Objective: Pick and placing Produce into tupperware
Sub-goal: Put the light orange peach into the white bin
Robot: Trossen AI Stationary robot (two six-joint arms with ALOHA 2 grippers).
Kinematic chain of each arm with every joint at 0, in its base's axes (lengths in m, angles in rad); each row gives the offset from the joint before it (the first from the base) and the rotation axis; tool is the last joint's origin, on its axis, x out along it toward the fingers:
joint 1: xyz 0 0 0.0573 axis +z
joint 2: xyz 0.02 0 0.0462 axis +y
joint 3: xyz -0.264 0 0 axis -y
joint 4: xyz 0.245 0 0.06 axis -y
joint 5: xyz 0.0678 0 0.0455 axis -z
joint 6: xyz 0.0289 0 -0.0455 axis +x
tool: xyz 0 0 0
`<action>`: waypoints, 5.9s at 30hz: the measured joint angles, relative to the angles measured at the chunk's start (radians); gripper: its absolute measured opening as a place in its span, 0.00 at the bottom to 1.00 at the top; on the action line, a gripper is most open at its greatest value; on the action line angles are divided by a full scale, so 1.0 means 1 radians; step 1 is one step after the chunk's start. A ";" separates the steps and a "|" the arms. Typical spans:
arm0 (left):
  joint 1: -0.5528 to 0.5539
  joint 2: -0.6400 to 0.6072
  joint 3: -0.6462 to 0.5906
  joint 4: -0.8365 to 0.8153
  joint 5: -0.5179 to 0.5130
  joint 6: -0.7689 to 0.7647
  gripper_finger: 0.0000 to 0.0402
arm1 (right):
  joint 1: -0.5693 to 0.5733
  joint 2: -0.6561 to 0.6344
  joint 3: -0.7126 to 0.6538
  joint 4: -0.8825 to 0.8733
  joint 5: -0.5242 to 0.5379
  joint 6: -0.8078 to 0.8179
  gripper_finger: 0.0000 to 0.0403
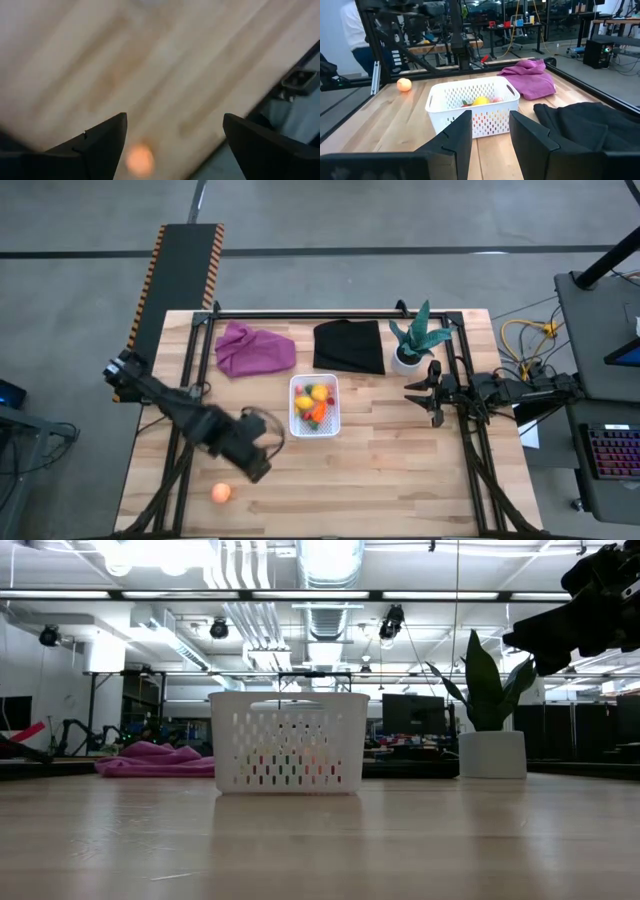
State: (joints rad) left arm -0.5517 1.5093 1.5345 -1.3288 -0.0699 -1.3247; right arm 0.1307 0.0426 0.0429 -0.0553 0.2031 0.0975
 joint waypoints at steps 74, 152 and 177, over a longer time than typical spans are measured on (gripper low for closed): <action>-0.282 0.271 -0.385 0.303 0.408 -0.607 0.97 | 0.000 0.000 0.000 0.007 0.000 -0.001 0.31; 0.051 -0.017 -0.487 0.454 -0.219 0.152 0.51 | 0.000 0.000 0.000 0.000 0.000 0.030 0.31; 0.509 0.132 -0.417 0.882 -0.249 0.923 0.52 | 0.000 0.009 0.001 -0.002 0.000 0.033 0.31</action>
State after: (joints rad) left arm -0.0427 1.6413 1.1175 -0.4469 -0.3191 -0.4015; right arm 0.1310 0.0515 0.0437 -0.0577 0.2031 0.1307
